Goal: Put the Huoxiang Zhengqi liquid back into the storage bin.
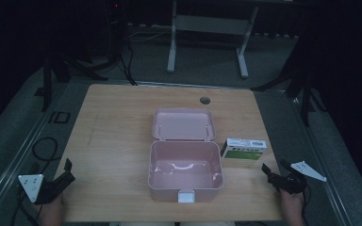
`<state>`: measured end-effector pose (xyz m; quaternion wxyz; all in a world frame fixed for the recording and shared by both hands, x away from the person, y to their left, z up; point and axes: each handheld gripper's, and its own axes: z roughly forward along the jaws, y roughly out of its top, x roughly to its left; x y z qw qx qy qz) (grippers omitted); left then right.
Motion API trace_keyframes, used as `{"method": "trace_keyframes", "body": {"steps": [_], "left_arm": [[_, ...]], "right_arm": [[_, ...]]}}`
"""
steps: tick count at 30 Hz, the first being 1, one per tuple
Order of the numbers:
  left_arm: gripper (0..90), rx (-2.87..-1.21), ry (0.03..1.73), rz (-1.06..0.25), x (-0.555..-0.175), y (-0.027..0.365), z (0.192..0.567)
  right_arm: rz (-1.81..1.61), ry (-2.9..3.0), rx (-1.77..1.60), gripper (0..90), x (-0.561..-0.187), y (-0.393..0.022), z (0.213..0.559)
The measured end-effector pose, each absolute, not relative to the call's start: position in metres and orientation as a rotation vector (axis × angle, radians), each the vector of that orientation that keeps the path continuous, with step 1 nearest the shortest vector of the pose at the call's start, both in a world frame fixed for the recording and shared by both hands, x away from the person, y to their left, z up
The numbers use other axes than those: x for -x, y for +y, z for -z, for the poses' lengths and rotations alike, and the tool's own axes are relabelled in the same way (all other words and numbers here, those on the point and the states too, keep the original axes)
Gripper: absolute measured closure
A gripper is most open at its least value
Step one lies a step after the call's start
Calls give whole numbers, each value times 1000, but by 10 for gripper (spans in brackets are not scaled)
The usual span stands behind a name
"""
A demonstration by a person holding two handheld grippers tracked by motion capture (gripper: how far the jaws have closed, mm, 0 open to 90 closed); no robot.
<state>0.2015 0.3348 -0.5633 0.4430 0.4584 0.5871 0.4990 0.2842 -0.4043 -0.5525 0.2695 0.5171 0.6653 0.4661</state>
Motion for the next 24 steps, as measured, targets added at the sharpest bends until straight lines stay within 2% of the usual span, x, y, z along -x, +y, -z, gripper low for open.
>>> {"method": "trace_keyframes", "body": {"steps": [24], "left_arm": [[11, -1152, 1437, -1220, -202, 335, 563]], "right_arm": [[-1312, 2345, -1148, 127, -301, -406, 551]]}}
